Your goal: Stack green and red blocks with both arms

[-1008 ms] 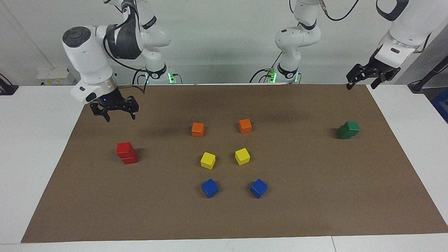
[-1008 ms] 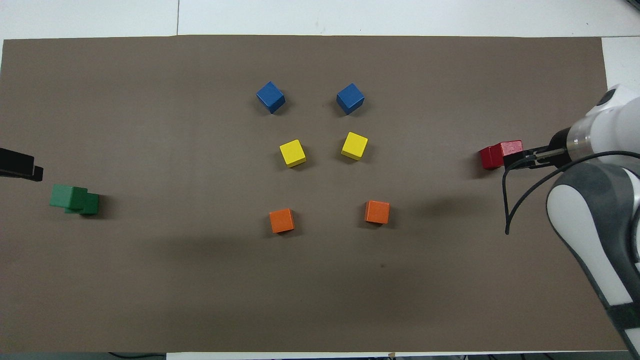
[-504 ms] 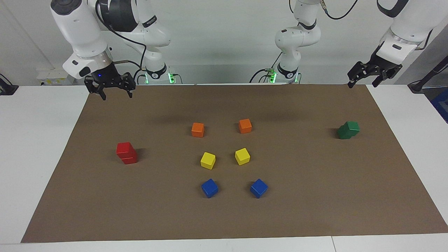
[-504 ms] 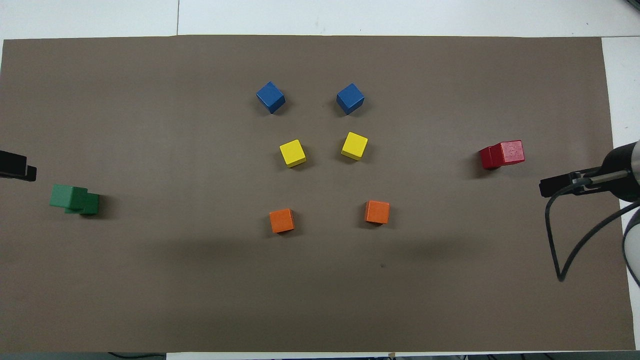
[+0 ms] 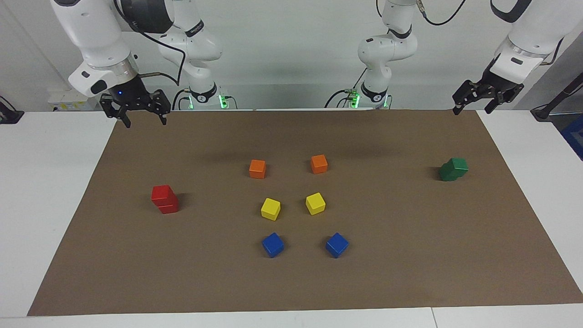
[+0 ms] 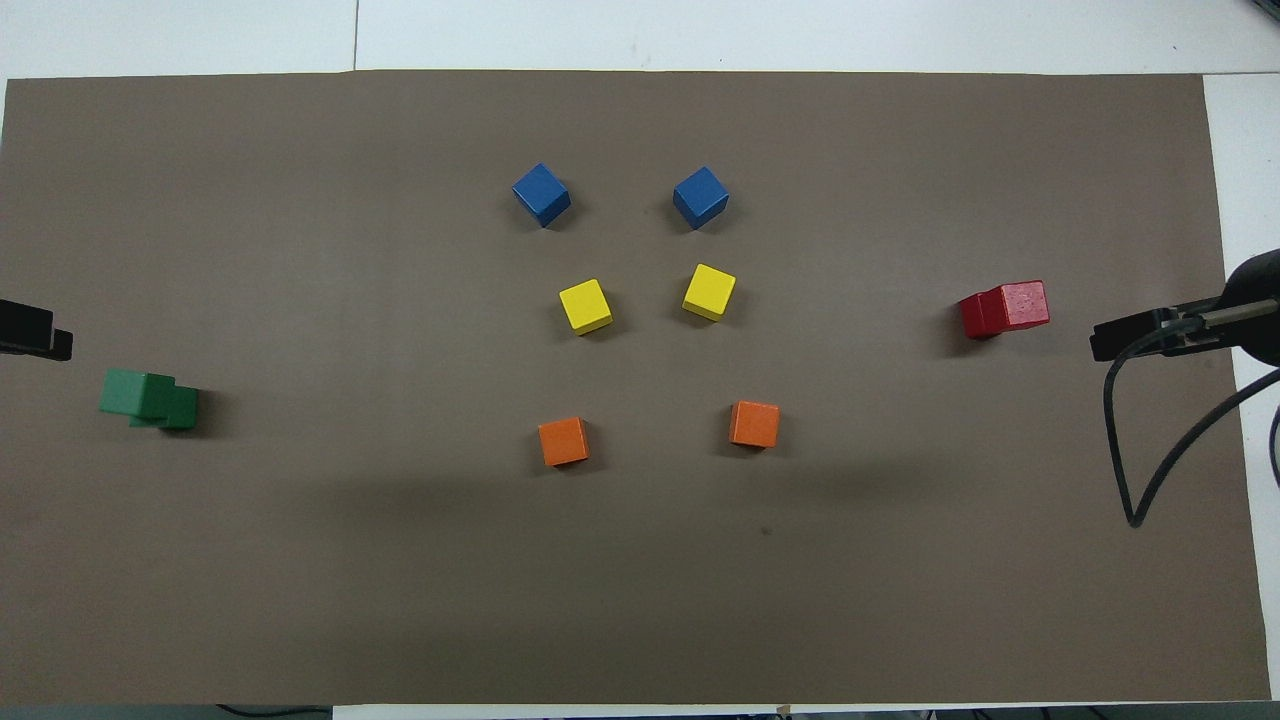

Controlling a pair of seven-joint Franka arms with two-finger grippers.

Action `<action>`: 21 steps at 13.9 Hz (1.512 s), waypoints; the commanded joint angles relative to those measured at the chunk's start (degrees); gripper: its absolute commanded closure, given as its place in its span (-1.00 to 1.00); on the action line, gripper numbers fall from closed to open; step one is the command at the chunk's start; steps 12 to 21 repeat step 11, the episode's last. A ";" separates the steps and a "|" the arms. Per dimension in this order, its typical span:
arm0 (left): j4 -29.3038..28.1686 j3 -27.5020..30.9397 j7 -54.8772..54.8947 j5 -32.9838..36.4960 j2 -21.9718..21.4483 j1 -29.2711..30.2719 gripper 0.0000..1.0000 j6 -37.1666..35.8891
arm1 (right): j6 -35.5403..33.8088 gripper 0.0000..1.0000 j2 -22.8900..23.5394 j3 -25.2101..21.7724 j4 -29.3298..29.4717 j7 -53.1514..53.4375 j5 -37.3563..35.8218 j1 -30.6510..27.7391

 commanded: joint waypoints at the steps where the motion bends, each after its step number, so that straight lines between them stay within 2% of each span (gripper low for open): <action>1: -1.43 0.25 -0.25 1.14 -1.42 -0.36 -1.00 1.18 | -2.23 -1.00 2.66 0.44 3.99 -0.68 0.17 -0.93; 21: -1.69 0.25 -0.43 1.14 -1.42 -0.97 -1.00 2.15 | -3.11 -1.00 2.31 0.35 3.64 -0.41 0.70 -1.01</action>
